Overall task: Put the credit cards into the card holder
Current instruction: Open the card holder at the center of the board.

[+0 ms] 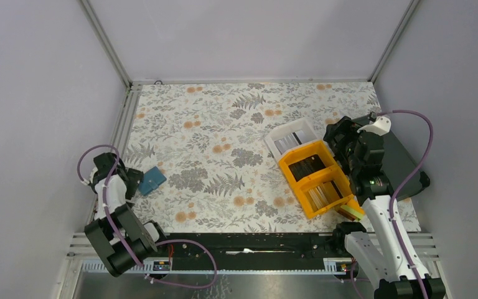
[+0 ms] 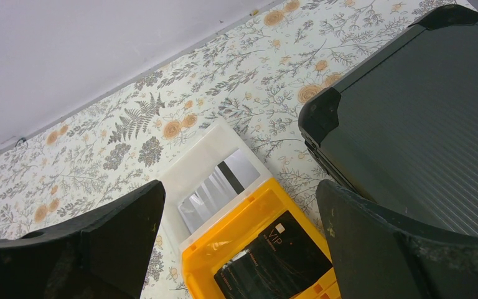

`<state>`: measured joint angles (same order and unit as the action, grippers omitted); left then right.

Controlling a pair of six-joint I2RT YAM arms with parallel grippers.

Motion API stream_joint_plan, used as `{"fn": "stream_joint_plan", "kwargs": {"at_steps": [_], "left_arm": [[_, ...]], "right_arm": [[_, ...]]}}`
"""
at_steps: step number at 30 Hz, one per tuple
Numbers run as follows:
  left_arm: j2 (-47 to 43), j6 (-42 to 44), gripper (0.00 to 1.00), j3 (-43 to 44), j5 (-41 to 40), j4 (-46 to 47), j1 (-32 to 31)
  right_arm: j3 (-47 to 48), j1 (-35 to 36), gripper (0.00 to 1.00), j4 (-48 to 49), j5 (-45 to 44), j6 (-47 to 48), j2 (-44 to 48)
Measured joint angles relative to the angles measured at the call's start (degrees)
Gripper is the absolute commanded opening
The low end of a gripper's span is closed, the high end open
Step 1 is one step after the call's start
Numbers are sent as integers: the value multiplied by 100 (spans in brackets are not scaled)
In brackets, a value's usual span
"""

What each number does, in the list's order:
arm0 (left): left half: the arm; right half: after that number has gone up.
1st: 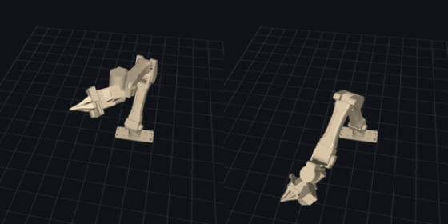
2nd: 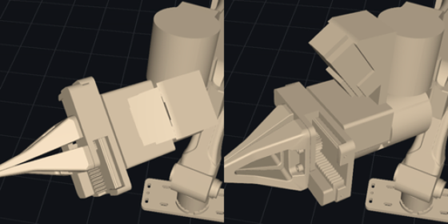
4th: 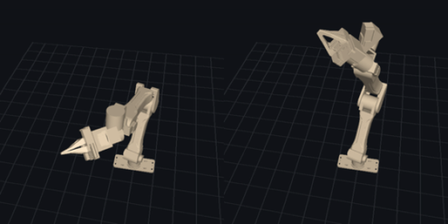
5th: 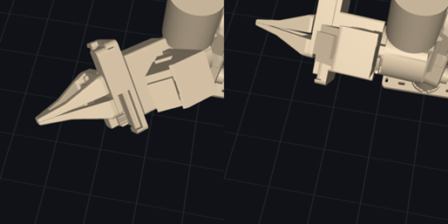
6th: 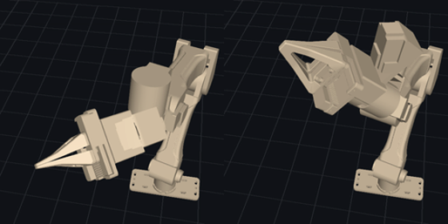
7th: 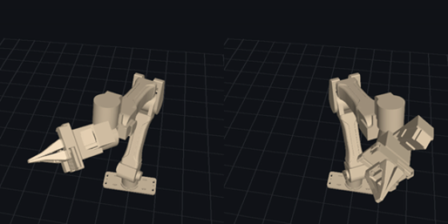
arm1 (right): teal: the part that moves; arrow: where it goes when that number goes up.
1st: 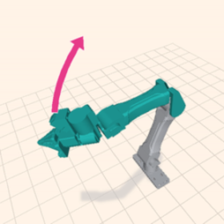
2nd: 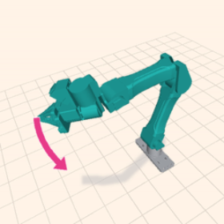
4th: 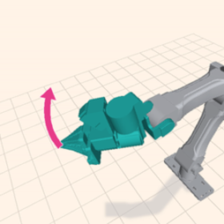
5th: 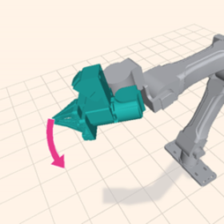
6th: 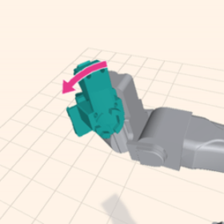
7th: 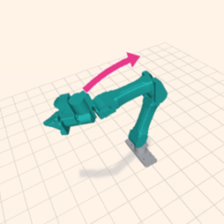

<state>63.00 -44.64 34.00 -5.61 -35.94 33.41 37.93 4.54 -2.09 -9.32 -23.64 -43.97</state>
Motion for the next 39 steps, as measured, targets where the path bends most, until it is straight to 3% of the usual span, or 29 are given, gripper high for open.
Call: {"fn": "stream_joint_plan", "kwargs": {"at_steps": [5, 9, 17, 21, 24, 30, 34, 39], "left_arm": [[321, 157, 68, -179, 463, 334, 2], [319, 195, 65, -343, 846, 721, -184], [385, -162, 66, -463, 1224, 1290, -1832], [251, -535, 69, -551, 1353, 1368, -2903], [79, -619, 73, -540, 1427, 1320, -3342], [-245, -164, 79, -50, 844, 728, -3432], [-483, 94, 75, 70, 581, 765, -2955], [-131, 289, 68, 72, 555, 839, -2422]], "right_arm": [[0, 0, 99, 0, 0, 0, 0], [2, 0, 99, 0, 0, 0, -4], [0, 0, 99, 0, 2, 0, -11], [-20, 0, 99, 4, 7, 0, -17], [-31, 0, 99, 2, 35, 2, -39], [-31, 0, 99, 2, 57, 2, -44], [-31, 0, 99, 2, 116, 2, -44], [-31, 0, 99, 2, 149, 9, -44]]}}
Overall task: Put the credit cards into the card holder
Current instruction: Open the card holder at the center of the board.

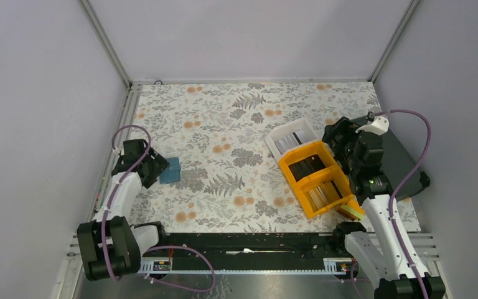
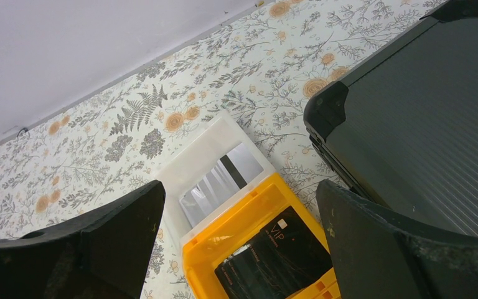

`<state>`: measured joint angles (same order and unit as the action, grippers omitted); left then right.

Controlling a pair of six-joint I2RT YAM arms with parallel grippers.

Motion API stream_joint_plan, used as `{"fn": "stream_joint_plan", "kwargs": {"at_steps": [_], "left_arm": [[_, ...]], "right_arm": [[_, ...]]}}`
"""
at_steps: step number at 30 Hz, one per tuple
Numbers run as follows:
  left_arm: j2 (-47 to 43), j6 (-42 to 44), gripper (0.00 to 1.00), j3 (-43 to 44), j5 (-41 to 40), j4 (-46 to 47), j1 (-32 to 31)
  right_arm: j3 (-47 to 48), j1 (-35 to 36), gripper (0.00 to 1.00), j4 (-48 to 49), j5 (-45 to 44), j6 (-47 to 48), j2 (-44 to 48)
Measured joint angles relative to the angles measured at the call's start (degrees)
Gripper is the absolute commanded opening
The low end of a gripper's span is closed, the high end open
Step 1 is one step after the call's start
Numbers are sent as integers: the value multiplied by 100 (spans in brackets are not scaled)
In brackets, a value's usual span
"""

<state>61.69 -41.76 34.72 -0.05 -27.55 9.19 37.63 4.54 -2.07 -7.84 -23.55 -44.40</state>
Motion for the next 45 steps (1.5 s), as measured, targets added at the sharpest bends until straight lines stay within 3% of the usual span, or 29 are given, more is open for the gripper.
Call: {"fn": "stream_joint_plan", "kwargs": {"at_steps": [9, 18, 22, 30, 31, 39, 45], "left_arm": [[918, 664, 58, 256, 378, -144, 892], [1805, 1154, 51, 468, 1215, -181, 881], [1919, 1204, 50, 501, 1526, -92, 581], [2260, 1224, 4, 605, 1947, -50, 433], [2258, 1220, 0, 608, 1969, -44, 433], [1711, 1296, 0, 597, 1956, -35, 46], [81, 1390, 0, 496, 2188, 393, -809]], "right_arm": [[0, 0, 99, 0, 2, 20, 0], [0, 0, 99, 0, 2, 33, 2], [0, 0, 99, 0, 2, 35, 2], [0, 0, 99, 0, 2, 37, 0], [0, 0, 99, 0, 4, 37, 0], [0, -4, 99, 173, 828, 214, -219], [317, -2, 99, 203, 2430, 269, -881]]}}
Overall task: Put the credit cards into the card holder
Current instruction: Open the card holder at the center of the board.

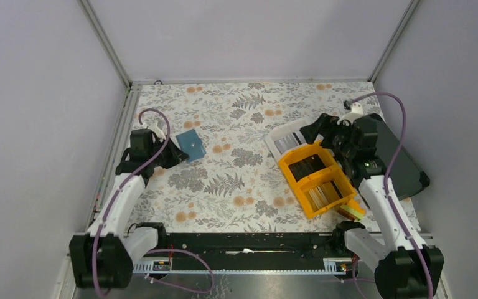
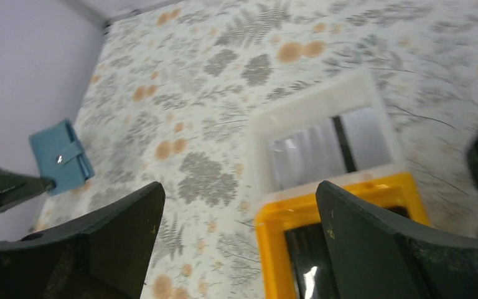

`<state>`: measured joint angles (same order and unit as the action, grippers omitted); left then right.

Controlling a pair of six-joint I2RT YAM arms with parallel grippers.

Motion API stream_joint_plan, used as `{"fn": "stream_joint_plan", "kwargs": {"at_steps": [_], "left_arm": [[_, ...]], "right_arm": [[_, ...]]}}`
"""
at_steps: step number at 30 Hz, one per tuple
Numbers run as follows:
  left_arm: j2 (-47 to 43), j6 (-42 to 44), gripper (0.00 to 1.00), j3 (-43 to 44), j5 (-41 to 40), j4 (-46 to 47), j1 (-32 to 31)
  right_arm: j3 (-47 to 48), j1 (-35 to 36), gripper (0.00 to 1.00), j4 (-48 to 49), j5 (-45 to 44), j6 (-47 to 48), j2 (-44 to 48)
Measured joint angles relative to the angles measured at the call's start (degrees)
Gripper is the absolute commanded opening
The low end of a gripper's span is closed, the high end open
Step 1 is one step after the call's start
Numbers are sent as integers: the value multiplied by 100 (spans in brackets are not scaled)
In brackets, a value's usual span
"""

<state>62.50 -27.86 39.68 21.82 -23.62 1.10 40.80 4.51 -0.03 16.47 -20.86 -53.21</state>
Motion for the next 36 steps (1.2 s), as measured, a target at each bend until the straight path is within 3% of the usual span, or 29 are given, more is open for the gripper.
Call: {"fn": "stream_joint_plan", "kwargs": {"at_steps": [6, 11, 16, 21, 23, 25, 27, 28, 30, 32, 36], "left_arm": [[-1268, 2, 0, -74, 879, 922, -767], [-1318, -2, 0, -13, 1502, 1338, -1613], [-1187, -2, 0, 267, 1888, 1565, -2356], [-885, 48, 0, 535, 2031, 1744, -2898], [-739, 85, 0, 573, 2048, 1777, -3016], [-608, 111, 0, 584, 2055, 1768, -3053], [-455, 151, 19, 616, 2074, 1766, -3080], [-391, 173, 38, 636, 2087, 1759, -3084], [-271, 243, 64, 713, 2133, 1720, -3084], [-195, 254, 71, 815, 2203, 1733, -3086], [-184, 118, 70, 872, 2463, 2035, -3086]], "right_arm": [[756, 581, 99, 96, 1464, -280, -833], [855, 1810, 99, 1029, 2269, -1016, -1373], [876, 2428, 99, 1663, 2483, -1563, -1751], [935, 2581, 78, 1840, 2487, -1735, -1810], [964, 2586, 65, 1902, 2496, -1786, -1810], [964, 2588, 43, 1945, 2492, -1818, -1803], [964, 2588, 13, 1996, 2474, -1860, -1801], [964, 2588, 4, 2020, 2472, -1856, -1797], [960, 2588, 0, 2035, 2465, -1882, -1781], [957, 2588, 0, 2076, 2476, -1893, -1779], [857, 2588, 0, 2439, 2677, -1926, -1766]]}}
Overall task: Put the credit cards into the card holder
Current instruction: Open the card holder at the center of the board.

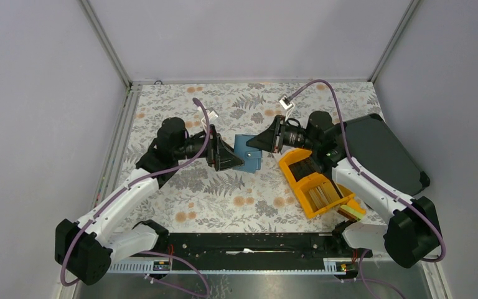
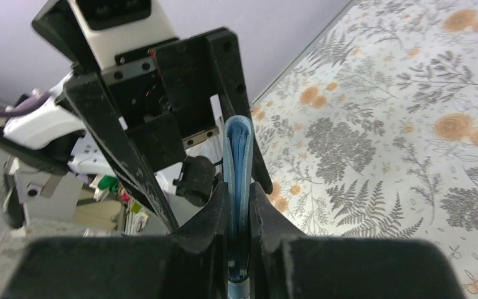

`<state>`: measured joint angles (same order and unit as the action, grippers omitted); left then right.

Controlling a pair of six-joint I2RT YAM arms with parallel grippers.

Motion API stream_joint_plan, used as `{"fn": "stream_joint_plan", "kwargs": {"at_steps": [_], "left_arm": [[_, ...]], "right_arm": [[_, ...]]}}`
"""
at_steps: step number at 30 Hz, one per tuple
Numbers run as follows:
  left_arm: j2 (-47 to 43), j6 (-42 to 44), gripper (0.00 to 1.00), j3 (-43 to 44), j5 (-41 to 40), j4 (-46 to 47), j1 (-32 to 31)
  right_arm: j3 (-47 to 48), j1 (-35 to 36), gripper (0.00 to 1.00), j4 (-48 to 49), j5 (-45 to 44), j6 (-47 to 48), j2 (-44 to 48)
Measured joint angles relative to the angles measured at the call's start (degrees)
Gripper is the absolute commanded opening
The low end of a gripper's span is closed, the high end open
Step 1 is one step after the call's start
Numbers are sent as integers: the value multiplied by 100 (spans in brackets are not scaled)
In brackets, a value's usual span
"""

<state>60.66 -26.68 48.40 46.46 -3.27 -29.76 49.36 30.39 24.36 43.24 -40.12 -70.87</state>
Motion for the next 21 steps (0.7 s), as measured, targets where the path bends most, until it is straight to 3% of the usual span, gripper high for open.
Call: {"fn": "stream_joint_plan", "kwargs": {"at_steps": [9, 13, 14, 16, 17, 19, 21], "left_arm": [[166, -719, 30, 0, 804, 1097, 2], [170, -841, 0, 0, 973, 1252, 2], [170, -859, 0, 0, 1014, 1287, 2], [170, -881, 0, -2, 1073, 1314, 2], [170, -835, 0, -2, 1071, 1279, 2], [170, -579, 0, 44, 1071, 944, 2], [173, -157, 0, 221, 927, 289, 2]], "right_arm": [[-210, 0, 0, 944, 852, -289, 52], [-210, 0, 0, 1123, 1060, -337, 114], [-210, 0, 10, 1150, 1093, -334, 127], [-192, 0, 54, 1084, 1132, -286, 138], [-131, 0, 68, 898, 1134, -179, 144], [107, 11, 82, 199, 1069, 280, 177], [313, 20, 90, -496, 876, 750, 271]]}}
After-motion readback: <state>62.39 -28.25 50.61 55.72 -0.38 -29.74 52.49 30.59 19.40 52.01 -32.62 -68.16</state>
